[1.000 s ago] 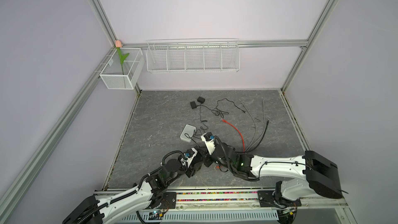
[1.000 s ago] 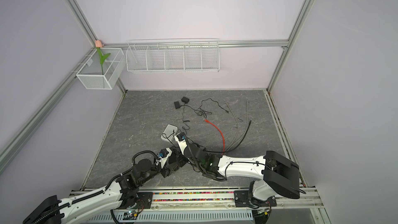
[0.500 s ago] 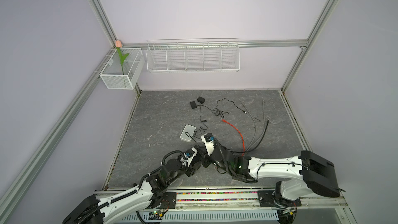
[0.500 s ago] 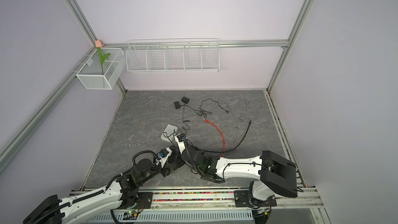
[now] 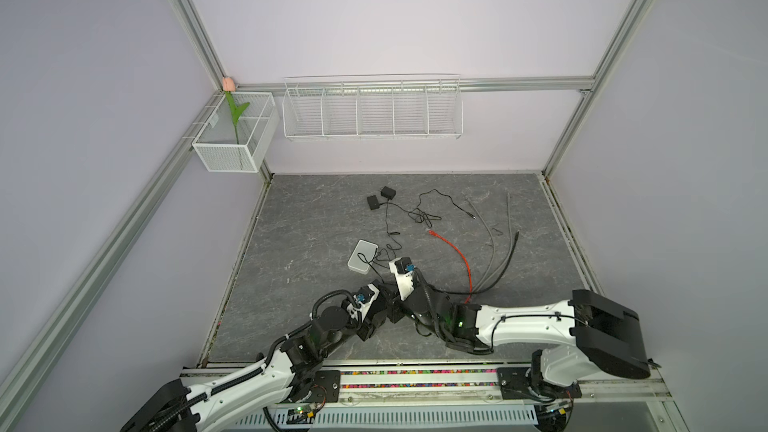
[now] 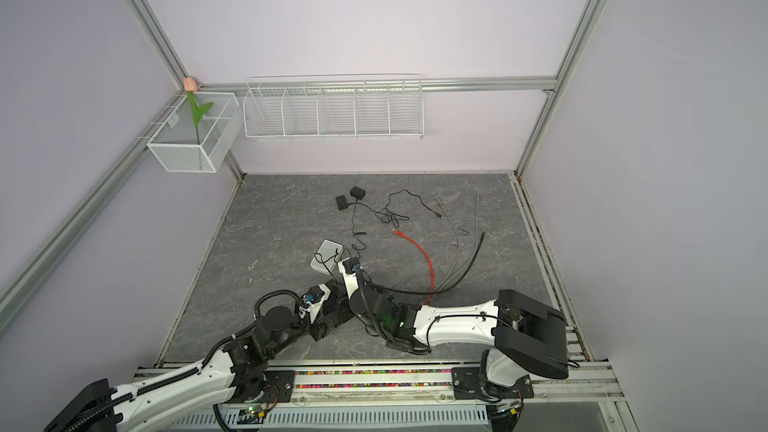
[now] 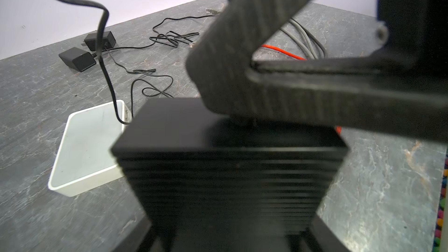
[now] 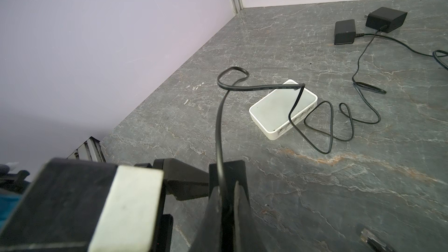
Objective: Insert the plug into the switch port
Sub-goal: 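Open the right gripper and draw it back from the plugged switch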
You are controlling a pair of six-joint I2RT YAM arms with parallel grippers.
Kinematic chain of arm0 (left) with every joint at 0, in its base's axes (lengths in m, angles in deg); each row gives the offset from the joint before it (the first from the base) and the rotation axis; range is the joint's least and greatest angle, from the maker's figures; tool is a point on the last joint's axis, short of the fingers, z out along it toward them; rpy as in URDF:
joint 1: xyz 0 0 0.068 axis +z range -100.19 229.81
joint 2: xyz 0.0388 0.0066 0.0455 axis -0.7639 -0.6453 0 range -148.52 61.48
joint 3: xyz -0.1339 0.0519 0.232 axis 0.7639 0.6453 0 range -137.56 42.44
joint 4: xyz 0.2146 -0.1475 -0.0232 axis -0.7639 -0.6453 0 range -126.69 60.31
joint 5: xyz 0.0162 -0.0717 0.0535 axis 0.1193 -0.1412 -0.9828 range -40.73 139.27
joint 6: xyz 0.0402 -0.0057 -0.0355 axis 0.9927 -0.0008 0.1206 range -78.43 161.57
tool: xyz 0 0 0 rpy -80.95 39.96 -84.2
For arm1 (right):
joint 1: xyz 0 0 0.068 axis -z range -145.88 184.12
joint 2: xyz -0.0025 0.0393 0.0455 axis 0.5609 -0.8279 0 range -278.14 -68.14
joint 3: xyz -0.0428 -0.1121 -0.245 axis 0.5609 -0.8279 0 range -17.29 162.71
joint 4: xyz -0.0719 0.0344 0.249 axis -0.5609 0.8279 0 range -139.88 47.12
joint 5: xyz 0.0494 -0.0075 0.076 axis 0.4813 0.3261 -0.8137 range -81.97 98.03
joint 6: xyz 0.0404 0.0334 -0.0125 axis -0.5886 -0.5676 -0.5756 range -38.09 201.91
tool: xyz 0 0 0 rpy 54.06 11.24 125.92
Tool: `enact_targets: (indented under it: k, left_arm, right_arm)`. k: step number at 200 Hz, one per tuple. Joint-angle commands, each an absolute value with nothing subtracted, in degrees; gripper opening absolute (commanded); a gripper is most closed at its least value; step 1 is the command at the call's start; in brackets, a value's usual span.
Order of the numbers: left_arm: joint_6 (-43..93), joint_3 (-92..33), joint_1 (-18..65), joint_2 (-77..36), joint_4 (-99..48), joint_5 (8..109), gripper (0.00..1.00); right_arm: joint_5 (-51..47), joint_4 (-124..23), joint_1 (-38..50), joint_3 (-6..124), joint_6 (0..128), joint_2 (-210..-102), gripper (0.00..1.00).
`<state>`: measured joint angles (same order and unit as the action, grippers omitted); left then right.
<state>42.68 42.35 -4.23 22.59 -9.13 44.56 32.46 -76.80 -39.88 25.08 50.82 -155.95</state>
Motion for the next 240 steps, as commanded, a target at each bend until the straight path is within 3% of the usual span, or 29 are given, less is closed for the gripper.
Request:
enact_targets:
  k: [1, 38, 75, 92, 141, 240]
  left_arm:
    - [46.48, 40.95, -5.66, 28.3, 37.46, 51.14, 0.0]
    - [45.15, 38.04, -5.65, 31.99, 24.37, 52.58, 0.0]
    - [44.75, 36.24, -5.69, 37.99, 10.56, 50.71, 0.0]
    - [44.32, 35.37, -5.67, 38.98, 5.63, 49.96, 0.0]
    - [43.86, 31.55, -5.67, 33.65, -3.59, 48.54, 0.0]
    - [34.74, 12.85, -5.42, 10.82, -25.3, 41.66, 0.0]
  right_arm:
    - [18.44, -49.15, -43.93, 21.92, 50.06, -161.9, 0.07]
    - [21.84, -36.67, -40.62, 28.97, 58.71, -154.2, 0.15]
    - [18.77, -28.13, -33.82, 32.68, 65.63, -143.77, 0.56]
    - [16.6, -27.41, -32.14, 32.72, 67.54, -139.49, 0.65]
    - [16.32, -25.23, -29.96, 33.67, 68.98, -131.26, 0.73]
    - [17.27, -24.78, -22.84, 29.17, 66.74, -127.7, 0.73]
